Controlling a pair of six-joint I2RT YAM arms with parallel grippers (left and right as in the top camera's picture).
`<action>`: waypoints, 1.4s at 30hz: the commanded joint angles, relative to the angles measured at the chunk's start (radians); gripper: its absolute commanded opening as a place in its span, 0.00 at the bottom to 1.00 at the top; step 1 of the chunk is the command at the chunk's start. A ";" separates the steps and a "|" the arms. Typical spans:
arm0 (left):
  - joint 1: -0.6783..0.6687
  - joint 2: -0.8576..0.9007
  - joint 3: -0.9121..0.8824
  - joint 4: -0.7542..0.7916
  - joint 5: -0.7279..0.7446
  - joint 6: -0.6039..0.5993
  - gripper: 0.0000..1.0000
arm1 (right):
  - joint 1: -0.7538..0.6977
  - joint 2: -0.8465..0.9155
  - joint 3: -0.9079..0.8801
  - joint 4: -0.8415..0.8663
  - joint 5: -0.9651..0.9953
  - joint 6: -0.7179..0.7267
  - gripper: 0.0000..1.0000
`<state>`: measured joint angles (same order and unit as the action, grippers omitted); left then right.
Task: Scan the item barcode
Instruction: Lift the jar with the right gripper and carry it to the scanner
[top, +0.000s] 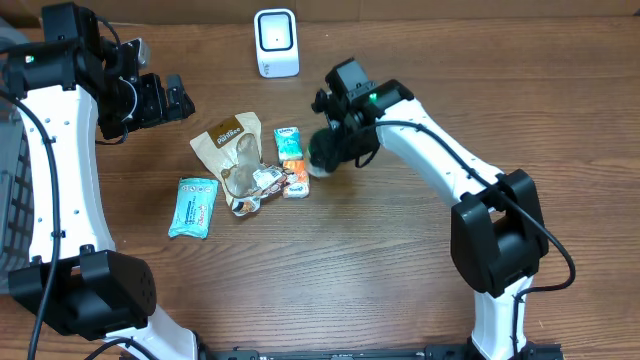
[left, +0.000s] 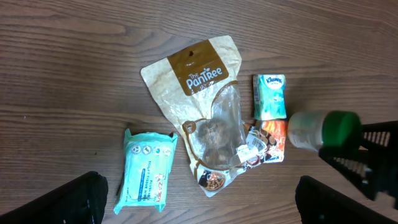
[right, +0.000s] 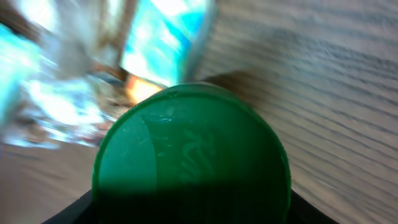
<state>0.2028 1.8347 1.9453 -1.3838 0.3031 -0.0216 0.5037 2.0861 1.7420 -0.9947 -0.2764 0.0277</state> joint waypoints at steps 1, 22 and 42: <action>-0.007 -0.024 0.004 0.000 0.001 0.023 0.99 | -0.045 -0.081 0.085 0.005 -0.206 0.162 0.43; -0.007 -0.024 0.004 0.000 0.001 0.023 1.00 | -0.235 -0.147 0.100 0.074 -1.052 0.662 0.44; -0.007 -0.024 0.004 0.000 0.001 0.023 1.00 | -0.064 -0.142 0.093 0.367 0.201 0.574 0.29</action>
<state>0.2028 1.8347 1.9453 -1.3842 0.3031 -0.0216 0.3870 1.9831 1.8046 -0.6914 -0.4866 0.6544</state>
